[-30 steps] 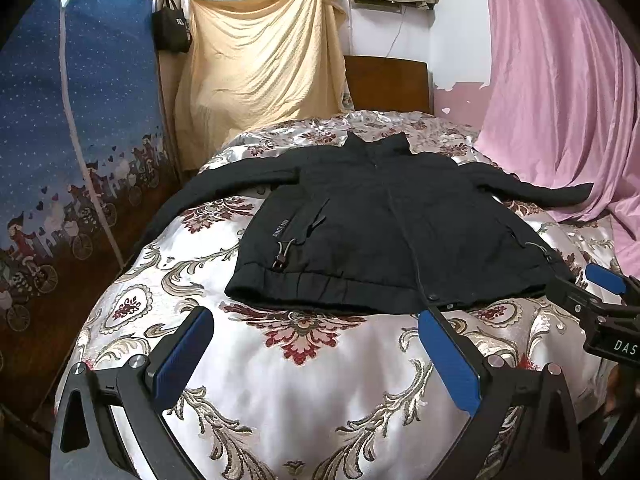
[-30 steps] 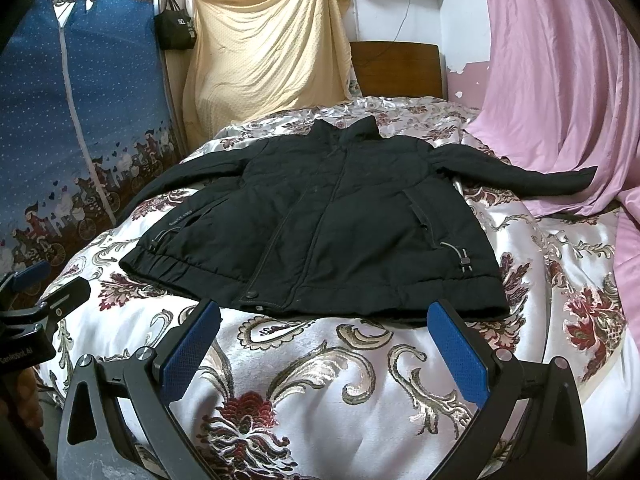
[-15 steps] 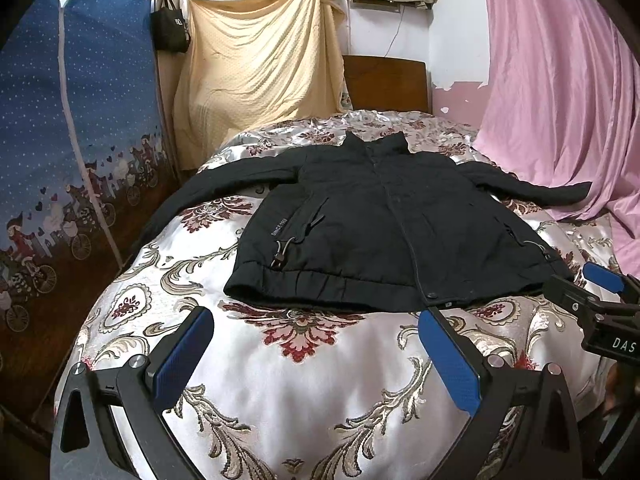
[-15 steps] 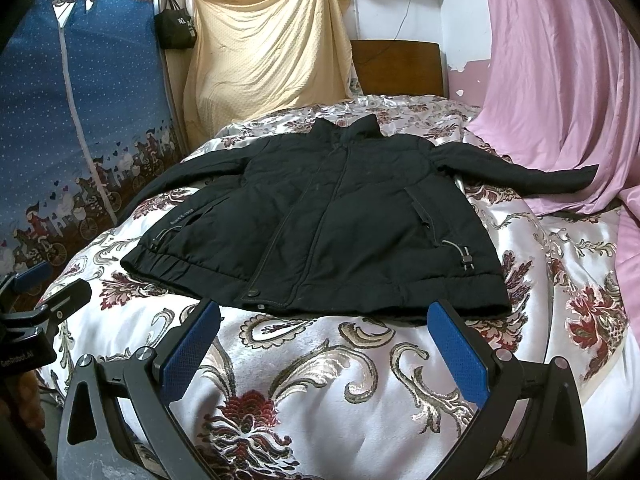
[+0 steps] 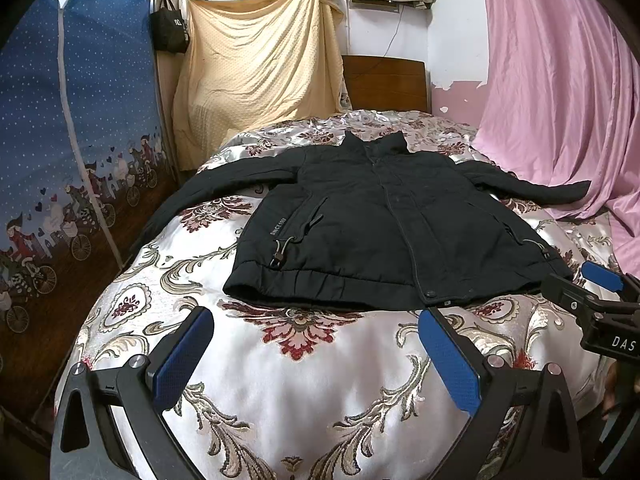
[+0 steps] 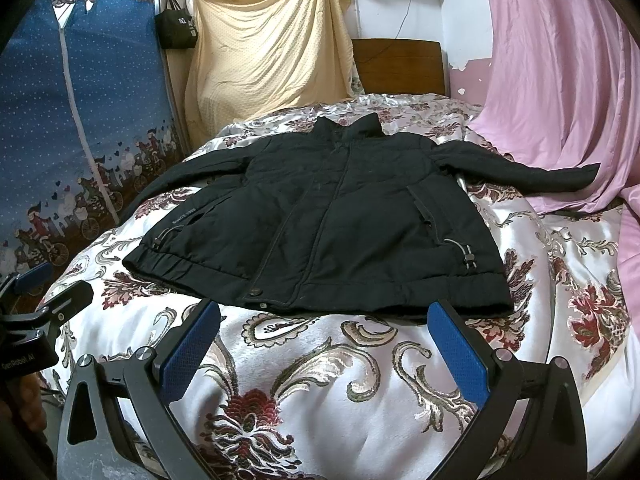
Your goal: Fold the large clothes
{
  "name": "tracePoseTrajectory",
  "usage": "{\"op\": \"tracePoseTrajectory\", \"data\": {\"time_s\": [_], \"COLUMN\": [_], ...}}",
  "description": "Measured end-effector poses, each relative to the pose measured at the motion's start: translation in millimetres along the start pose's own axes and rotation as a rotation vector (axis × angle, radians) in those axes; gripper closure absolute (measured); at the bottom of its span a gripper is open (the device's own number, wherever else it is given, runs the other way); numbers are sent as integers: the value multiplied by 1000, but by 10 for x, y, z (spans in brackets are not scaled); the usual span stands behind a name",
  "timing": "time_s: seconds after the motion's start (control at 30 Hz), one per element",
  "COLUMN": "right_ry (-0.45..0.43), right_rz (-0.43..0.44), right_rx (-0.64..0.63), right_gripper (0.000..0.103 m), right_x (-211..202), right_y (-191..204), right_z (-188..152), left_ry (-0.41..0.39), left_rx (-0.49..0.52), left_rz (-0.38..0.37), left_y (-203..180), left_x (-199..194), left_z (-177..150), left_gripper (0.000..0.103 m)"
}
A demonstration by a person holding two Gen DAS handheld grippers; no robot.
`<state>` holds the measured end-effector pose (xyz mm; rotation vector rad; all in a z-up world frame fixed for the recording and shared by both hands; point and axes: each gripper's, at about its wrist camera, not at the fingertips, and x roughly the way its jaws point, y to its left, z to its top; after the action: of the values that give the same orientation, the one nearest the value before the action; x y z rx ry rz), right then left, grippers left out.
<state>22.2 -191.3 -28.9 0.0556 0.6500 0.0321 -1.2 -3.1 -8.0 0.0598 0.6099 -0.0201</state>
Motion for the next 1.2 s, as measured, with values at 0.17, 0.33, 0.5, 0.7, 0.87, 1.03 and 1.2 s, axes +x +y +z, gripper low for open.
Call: {"op": "tracePoseTrajectory", "data": {"time_s": [0.17,0.33,0.5,0.7,0.87,1.03,1.2], "right_ry": [1,1,2,3,4,5,6], "right_rz": [2,2,2,3,4,5,6], "right_rx": [2,2,3,3,3,5,6], "right_gripper": [1,1,1,1,1,1,1], "right_x": [-4,-8,-7,-5,-5,-7,-6], "right_y": [-12,-11,-13,-14,-16,-18,-17], "right_z": [7,6,7,10,14,7,5], "left_ry": [0,0,0,1,2,2,3], "left_rx": [0,0,2,0,2,3,3], "left_rz": [0,0,0,1,1,0,8], "left_y": [-1,-1,-3,-1,-1,1,0], "left_x": [1,1,0,1,2,1,1], "left_z": [-5,-3,-8,-7,-5,-1,-1], "left_gripper": [0,0,0,0,0,0,0]}}
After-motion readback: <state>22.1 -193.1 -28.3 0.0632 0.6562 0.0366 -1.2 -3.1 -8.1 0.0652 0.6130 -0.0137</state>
